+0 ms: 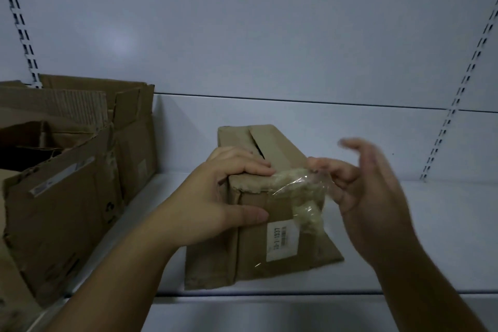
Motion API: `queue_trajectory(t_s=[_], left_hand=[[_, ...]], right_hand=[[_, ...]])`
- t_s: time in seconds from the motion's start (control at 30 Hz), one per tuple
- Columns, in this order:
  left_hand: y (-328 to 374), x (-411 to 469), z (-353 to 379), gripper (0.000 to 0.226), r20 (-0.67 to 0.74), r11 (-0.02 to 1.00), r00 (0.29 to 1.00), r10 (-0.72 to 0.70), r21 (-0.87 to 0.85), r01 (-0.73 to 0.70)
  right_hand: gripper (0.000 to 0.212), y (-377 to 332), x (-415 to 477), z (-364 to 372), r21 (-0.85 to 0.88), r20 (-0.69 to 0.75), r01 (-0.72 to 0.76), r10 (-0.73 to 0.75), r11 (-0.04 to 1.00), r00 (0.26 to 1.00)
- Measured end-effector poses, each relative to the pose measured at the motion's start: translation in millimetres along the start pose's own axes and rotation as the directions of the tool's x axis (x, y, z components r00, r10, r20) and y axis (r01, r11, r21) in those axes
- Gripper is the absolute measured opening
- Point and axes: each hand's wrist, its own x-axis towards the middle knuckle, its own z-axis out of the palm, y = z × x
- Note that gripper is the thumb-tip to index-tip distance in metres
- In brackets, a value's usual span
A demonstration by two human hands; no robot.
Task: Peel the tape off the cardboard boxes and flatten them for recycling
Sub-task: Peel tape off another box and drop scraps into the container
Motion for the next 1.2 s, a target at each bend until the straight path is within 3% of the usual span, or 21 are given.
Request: queue_trajectory(t_s=[0.07,0.13,0.2,0.27,0.33,0.43,0.5,0.57,0.63,0.7,0.8,0.9,1.0,1.1,1.2], left_hand=[[0.0,1.6,-11.0,0.052,0.106,0.994,0.994,-0.004,-0.109,0.016],[1.4,7.8,-23.7,0.049,0.269,0.982,0.963,-0.001,-0.183,0.052],[2.8,18.6,-31.7,0.048,0.398,0.975,0.917,-0.043,-0.185,0.126],[2.5,29.4,-32.6,0.052,0.429,0.964,0.895,-0.118,-0.167,0.207],[-3.4,35.0,-28.2,0.057,0.302,0.967,0.932,-0.199,-0.096,0.237],[-10.9,28.0,-15.1,0.053,-0.064,0.960,0.960,-0.271,0.054,0.275],[-5.7,14.4,-2.1,0.044,-0.276,0.975,0.944,-0.179,0.081,0.209],[10.6,2.4,11.3,0.038,-0.352,0.987,0.936,-0.003,0.147,0.058],[26.8,-1.7,27.3,0.062,-0.250,0.973,0.966,0.061,0.232,-0.002],[29.9,1.1,41.5,0.082,-0.193,0.931,0.980,0.042,0.364,0.032],[23.6,7.5,46.1,0.070,-0.230,0.858,0.964,0.131,0.513,0.005],[16.6,7.8,34.8,0.030,-0.311,0.951,0.941,0.130,0.308,-0.030],[16.3,7.2,22.8,0.013,-0.383,0.999,0.924,-0.019,0.018,0.028],[16.6,11.1,23.1,0.020,-0.397,0.996,0.917,-0.037,0.058,0.065],[13.8,10.2,22.6,0.027,-0.380,0.987,0.925,-0.001,0.150,0.063]], right_hand=[[0.038,-13.2,7.5,-13.4,-0.041,-0.021,0.024,-0.025,0.999,0.999],[0.035,-22.7,15.2,-23.3,-0.181,0.047,0.167,-0.161,0.969,0.986],[0.024,-25.1,22.4,-21.0,-0.327,0.251,0.356,-0.283,0.875,0.926],[0.023,-18.5,29.8,-10.4,-0.490,0.500,0.522,-0.266,0.698,0.824],[0.031,-7.8,33.9,0.1,-0.595,0.628,0.584,-0.134,0.552,0.767],[0.044,1.4,34.9,9.2,-0.719,0.535,0.490,-0.057,0.493,0.843],[0.038,5.2,33.9,14.3,-0.738,0.497,0.506,-0.150,0.447,0.855],[0.043,4.5,32.8,24.0,-0.772,0.470,0.517,-0.215,0.369,0.856],[0.059,1.4,35.1,30.8,-0.807,0.421,0.449,-0.159,0.383,0.893],[0.067,-4.4,41.1,30.8,-0.803,0.347,0.330,-0.061,0.496,0.936],[0.044,-9.7,54.1,20.8,-0.722,0.336,0.220,0.054,0.657,0.940],[0.023,-13.8,65.0,13.0,-0.723,0.463,0.292,0.126,0.626,0.877],[0.019,-18.8,74.5,6.1,-0.710,0.577,0.332,0.244,0.622,0.779],[0.030,-17.8,74.3,-7.1,-0.636,0.666,0.373,0.237,0.675,0.707],[0.043,-12.4,72.7,-14.5,-0.633,0.706,0.451,0.232,0.629,0.669]])
